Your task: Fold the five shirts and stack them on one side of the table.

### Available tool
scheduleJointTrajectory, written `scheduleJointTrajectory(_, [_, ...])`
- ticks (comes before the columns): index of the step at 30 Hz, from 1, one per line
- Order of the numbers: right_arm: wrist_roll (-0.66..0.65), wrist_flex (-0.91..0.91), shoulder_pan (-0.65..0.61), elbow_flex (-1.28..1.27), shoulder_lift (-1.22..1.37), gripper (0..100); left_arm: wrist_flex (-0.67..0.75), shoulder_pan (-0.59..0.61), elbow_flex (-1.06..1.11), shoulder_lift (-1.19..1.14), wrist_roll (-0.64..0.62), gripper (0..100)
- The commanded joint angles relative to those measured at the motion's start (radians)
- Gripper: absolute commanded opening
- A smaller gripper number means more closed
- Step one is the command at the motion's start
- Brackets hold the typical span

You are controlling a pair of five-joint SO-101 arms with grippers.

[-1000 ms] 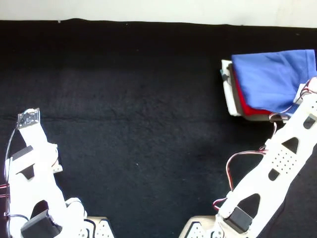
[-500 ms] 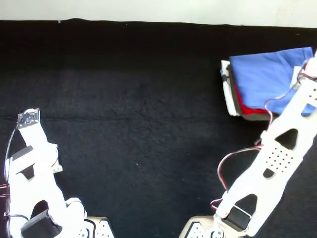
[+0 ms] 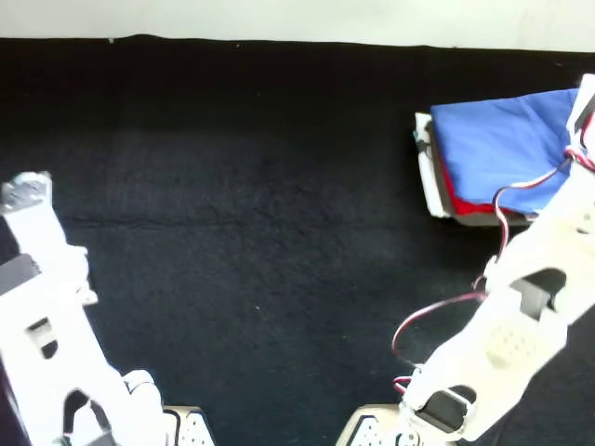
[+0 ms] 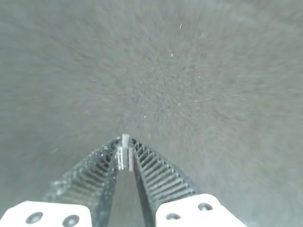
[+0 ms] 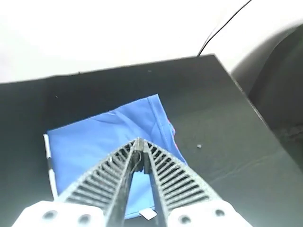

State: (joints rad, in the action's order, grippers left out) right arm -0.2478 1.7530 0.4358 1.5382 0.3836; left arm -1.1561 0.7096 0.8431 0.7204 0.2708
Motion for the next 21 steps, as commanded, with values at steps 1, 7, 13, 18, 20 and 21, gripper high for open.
scheduleJointTrajectory(1, [0.012, 0.015, -0.048, -0.331, -0.271, 0.7, -0.103, 0.001, -0.073, 0.228, -0.006, 1])
scheduleJointTrajectory(7, [0.015, 0.007, -0.171, -1.02, -0.72, 0.7, -0.129, 0.001, 0.061, 0.555, 0.107, 1])
scheduleJointTrajectory(13, [0.066, -0.071, -0.349, -1.569, -1.087, 0.7, -0.252, -0.085, 0.232, 0.825, 0.133, 1])
scheduleJointTrajectory(18, [0.081, -0.303, -0.378, -2.022, -1.328, 0.7, -0.262, -0.145, 0.377, 1.09, 0.14, 1])
scheduleJointTrajectory(20, [0.084, -0.417, -0.378, -2.212, -1.403, 0.7, -0.262, -0.154, 0.414, 1.121, 0.14, 1])
scheduleJointTrajectory(21, [0.084, -0.46, -0.378, -2.307, -1.437, 0.7, -0.262, -0.156, 0.432, 1.102, 0.14, 1])
